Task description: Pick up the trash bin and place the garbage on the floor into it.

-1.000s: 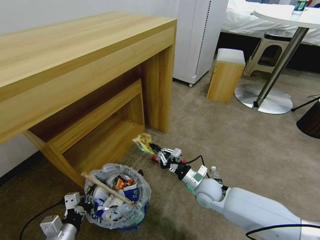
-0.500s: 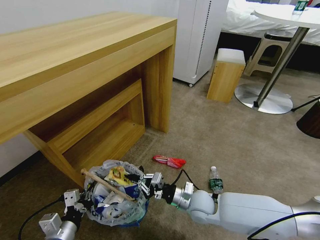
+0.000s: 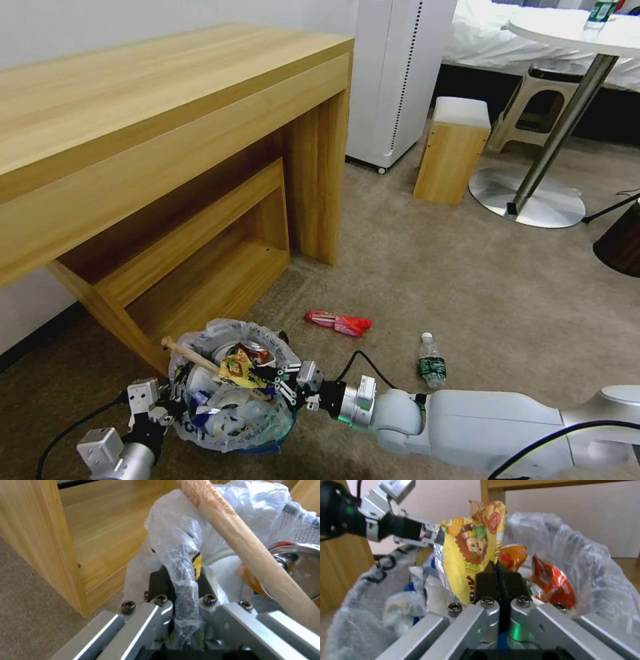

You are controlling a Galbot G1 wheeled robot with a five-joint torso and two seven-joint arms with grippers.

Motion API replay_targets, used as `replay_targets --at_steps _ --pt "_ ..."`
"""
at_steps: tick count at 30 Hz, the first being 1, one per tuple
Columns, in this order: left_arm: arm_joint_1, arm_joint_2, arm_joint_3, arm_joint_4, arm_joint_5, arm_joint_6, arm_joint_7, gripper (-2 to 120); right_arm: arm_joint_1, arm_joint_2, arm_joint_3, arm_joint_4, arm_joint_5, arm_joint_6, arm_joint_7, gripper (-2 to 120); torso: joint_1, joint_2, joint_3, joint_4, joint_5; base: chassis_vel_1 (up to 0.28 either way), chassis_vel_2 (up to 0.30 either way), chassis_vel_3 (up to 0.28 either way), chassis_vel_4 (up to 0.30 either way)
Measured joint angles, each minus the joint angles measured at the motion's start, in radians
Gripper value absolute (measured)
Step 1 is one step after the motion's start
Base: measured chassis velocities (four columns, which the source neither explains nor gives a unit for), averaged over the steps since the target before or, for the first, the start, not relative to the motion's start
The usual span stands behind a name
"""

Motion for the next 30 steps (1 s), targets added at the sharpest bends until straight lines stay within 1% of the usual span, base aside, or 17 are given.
replay_targets --at_steps 2,3,6,7,9,10,13,15,18,20,21,23,24,25,27,28,30 --pt "0.0 0.0 0.0 0.0 0.0 0.0 0.0 3 -0.007 0.001 0.001 -0.011 -0.003 0.0 0.0 7 0.0 0.0 0.0 0.0 0.0 0.0 0.0 0.0 0.0" --pt "0.0 0.0 0.0 0.0 0.0 0.0 0.0 3 -0.007 0.001 0.001 -0.011 -0.003 0.0 0.0 7 0.0 0.0 0.0 0.0 0.0 0.0 0.0 0.0 0.0" --pt "0.0 0.001 -0.001 0.001 0.0 0.0 0.0 3 -0.015 -0.003 0.013 -0.006 -0.004 0.0 0.001 22 0.0 0.0 0.0 0.0 0.0 0.0 0.0 0.0 0.0" --pt "0.0 0.001 -0.001 0.001 0.0 0.0 0.0 3 -0.015 -0.003 0.013 -0.006 -0.004 0.0 0.001 22 0.0 0.0 0.0 0.0 0.0 0.0 0.0 0.0 0.0" --pt "-0.003 0.002 0.0 0.006 0.0 0.0 0.0 3 -0.021 -0.01 0.027 0.008 -0.004 0.0 0.003 33 0.0 0.0 0.0 0.0 0.0 0.0 0.0 0.0 0.0" --pt "-0.003 0.002 0.0 0.006 0.0 0.0 0.0 3 -0.021 -0.01 0.027 0.008 -0.004 0.0 0.003 33 0.0 0.0 0.0 0.0 0.0 0.0 0.0 0.0 0.0" --pt "-0.007 0.003 0.002 0.012 0.0 0.0 0.0 3 -0.033 -0.018 0.05 0.029 -0.006 0.0 0.004 46 0.0 0.0 0.0 0.0 0.0 0.0 0.0 0.0 0.0" --pt "-0.007 0.004 0.002 0.013 0.0 0.0 0.0 3 -0.038 -0.02 0.061 0.037 -0.006 0.0 0.004 48 0.0 0.0 0.0 0.0 0.0 0.0 0.0 0.0 0.0" --pt "-0.006 0.009 0.0 0.017 0.0 0.0 0.0 3 -0.056 -0.023 0.103 0.061 -0.006 -0.001 0.017 65 0.0 0.0 0.0 0.0 0.0 0.0 0.0 0.0 0.0" --pt "-0.006 0.01 -0.001 0.017 0.0 0.0 0.0 3 -0.061 -0.023 0.117 0.067 -0.004 -0.003 0.023 67 0.0 0.0 0.0 0.0 0.0 0.0 0.0 0.0 0.0" --pt "-0.002 0.013 -0.004 0.017 0.0 0.0 0.0 3 -0.077 -0.023 0.167 0.09 0.007 -0.017 0.045 75 0.0 0.0 0.0 0.0 0.0 0.0 0.0 0.0 0.0" --pt "-0.001 0.014 -0.005 0.017 0.0 0.0 0.0 3 -0.082 -0.023 0.19 0.098 0.012 -0.025 0.058 76 0.0 0.0 0.0 0.0 0.0001 0.0 0.0 0.0 0.0" --pt "0.001 0.016 -0.007 0.017 0.0 0.0 0.0 3 -0.09 -0.025 0.228 0.11 0.023 -0.038 0.077 82 0.0 0.0 0.0 0.0001 0.0001 0.0 0.0 0.0 0.0" --pt "0.004 0.02 -0.011 0.017 0.0 0.0 0.0 3 -0.098 -0.029 0.304 0.131 0.04 -0.064 0.124 88 0.0 0.0 0.0 0.0 0.0 0.0 0.0 0.0 0.0" --pt "0.005 0.021 -0.013 0.016 0.0 0.0 0.0 3 -0.098 -0.032 0.333 0.137 0.042 -0.074 0.149 91 0.0 0.0 0.0 0.0 0.0001 0.0 0.0 0.0 0.0" --pt "0.009 0.021 -0.017 0.013 0.0 0.0 0.0 3 -0.101 -0.041 0.38 0.146 0.042 -0.096 0.185 96 0.0 0.0 0.0 0.0001 0.0 0.0 0.0 0.0 0.0" --pt "0.016 0.018 -0.024 0.008 0.0 -0.002 0.001 3 -0.117 -0.062 0.468 0.149 0.013 -0.166 0.261 97 0.0 0.0 0.0 0.0001 0.0001 0.0 0.0 0.0 0.0"
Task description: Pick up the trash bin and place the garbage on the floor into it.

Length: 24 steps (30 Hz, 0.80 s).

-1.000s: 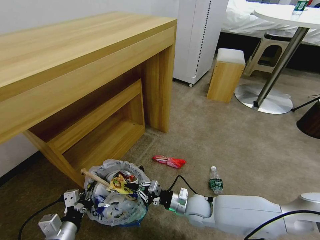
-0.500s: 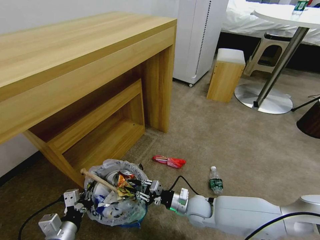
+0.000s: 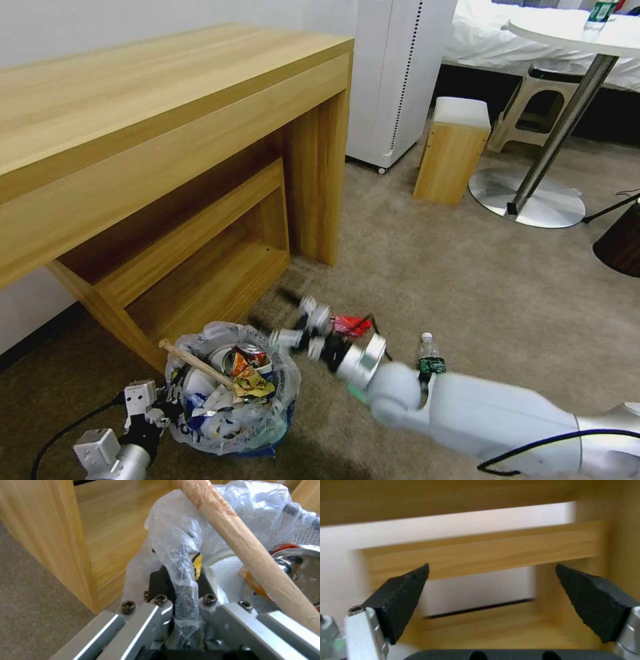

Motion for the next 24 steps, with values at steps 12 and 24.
replay_targets --at_steps 12,24 --pt "0.009 -0.015 -0.006 0.0 0.025 -0.006 0.003 3 -0.153 -0.095 0.342 -0.065 -0.138 -0.218 0.287 100 0.0 0.0 0.0 -0.0003 0.0 0.0 0.0 0.0 0.0" --pt "0.005 -0.007 -0.002 0.009 0.025 -0.007 0.002 3 -0.326 -0.111 0.541 -0.116 -0.243 -0.225 0.364 100 0.0 0.0 0.0 -0.0002 0.0001 0.0 0.0 0.0 0.0"
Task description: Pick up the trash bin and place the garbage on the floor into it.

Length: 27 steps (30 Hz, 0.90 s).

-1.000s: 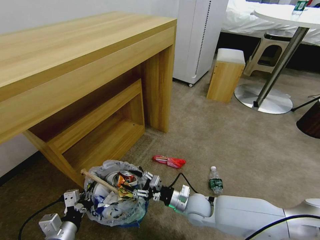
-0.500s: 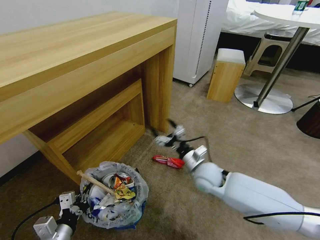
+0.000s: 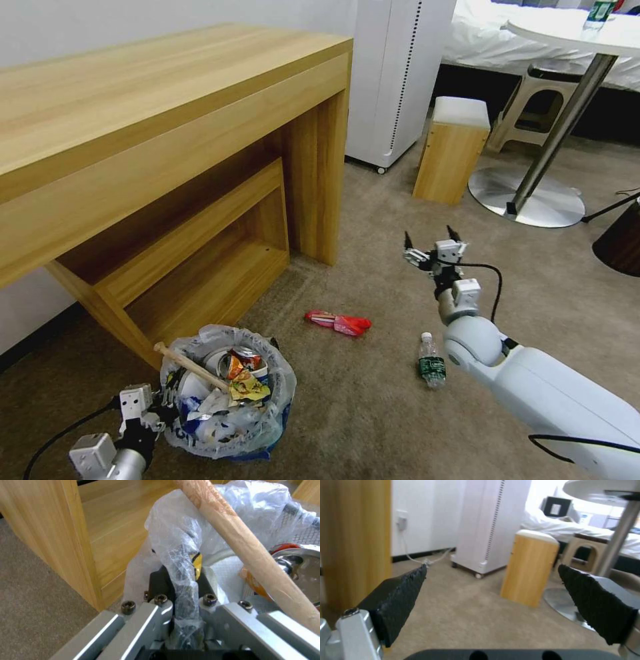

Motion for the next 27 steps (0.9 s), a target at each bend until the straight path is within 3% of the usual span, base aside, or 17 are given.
replay_targets --at_steps 27 --pt "0.024 -0.023 -0.002 -0.01 0.02 -0.008 0.0 3 -0.075 0.029 0.076 -0.046 -0.068 0.018 0.055 100 0.0 0.0 0.0 0.0001 -0.0002 0.0 0.0 0.0 0.0"
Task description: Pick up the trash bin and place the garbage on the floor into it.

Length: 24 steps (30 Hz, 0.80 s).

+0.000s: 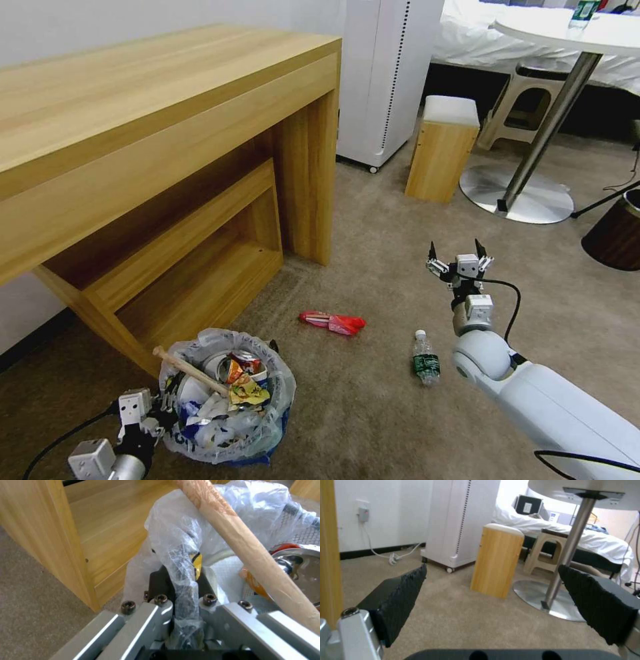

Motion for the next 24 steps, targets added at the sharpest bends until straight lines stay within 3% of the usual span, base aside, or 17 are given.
replay_targets --at_steps 24 --pt "0.011 -0.006 -0.002 -0.007 0.006 -0.008 0.002 3 -0.05 0.023 0.056 -0.022 -0.047 0.081 -0.049 100 0.0 0.0 0.0 -0.0002 0.0001 0.0 0.0 0.0 0.0"
